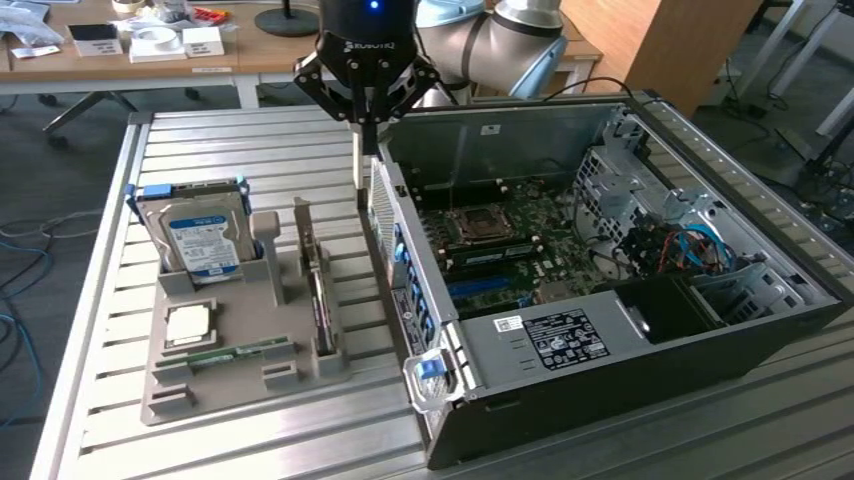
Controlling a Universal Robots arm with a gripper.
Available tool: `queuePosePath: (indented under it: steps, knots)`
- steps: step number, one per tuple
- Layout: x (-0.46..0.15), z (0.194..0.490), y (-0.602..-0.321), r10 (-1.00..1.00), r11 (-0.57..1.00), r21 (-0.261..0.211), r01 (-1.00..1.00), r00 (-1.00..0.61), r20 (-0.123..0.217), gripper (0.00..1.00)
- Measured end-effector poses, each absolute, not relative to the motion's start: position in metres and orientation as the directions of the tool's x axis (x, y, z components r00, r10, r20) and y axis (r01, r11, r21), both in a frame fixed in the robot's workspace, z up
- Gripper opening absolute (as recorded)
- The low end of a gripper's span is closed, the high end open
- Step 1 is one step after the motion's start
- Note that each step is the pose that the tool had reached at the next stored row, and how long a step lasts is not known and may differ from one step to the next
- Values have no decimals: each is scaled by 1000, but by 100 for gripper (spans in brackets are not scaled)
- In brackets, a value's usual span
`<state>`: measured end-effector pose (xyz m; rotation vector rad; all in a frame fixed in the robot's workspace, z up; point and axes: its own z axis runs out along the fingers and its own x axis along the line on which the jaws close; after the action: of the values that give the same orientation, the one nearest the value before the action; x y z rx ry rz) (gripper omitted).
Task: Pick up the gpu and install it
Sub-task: 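Reach for the gpu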
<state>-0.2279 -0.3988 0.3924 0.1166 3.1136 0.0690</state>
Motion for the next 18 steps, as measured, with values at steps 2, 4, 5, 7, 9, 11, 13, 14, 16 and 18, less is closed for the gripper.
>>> queuePosePath:
  steps: [2,4,5,7,9,11,13,14,16,18]
  knots:
    - [-229,392,-399,76,996,45,74,-997,-23,11]
    - [-230,392,-399,75,996,45,74,-997,-23,11]
    - [-230,392,-399,75,996,45,74,-997,-23,11]
    - [-231,392,-399,75,996,45,74,-997,-23,11]
    - [-232,392,-399,75,996,45,74,-997,-23,11]
    - [-233,392,-399,75,996,45,74,-997,-23,11]
    - [-233,392,-399,75,996,45,74,-997,-23,11]
    - [-233,392,-399,75,996,45,74,-997,-23,11]
    - [-234,392,-399,75,996,45,74,-997,-23,11]
    - [-236,392,-399,75,996,45,74,-997,-23,11]
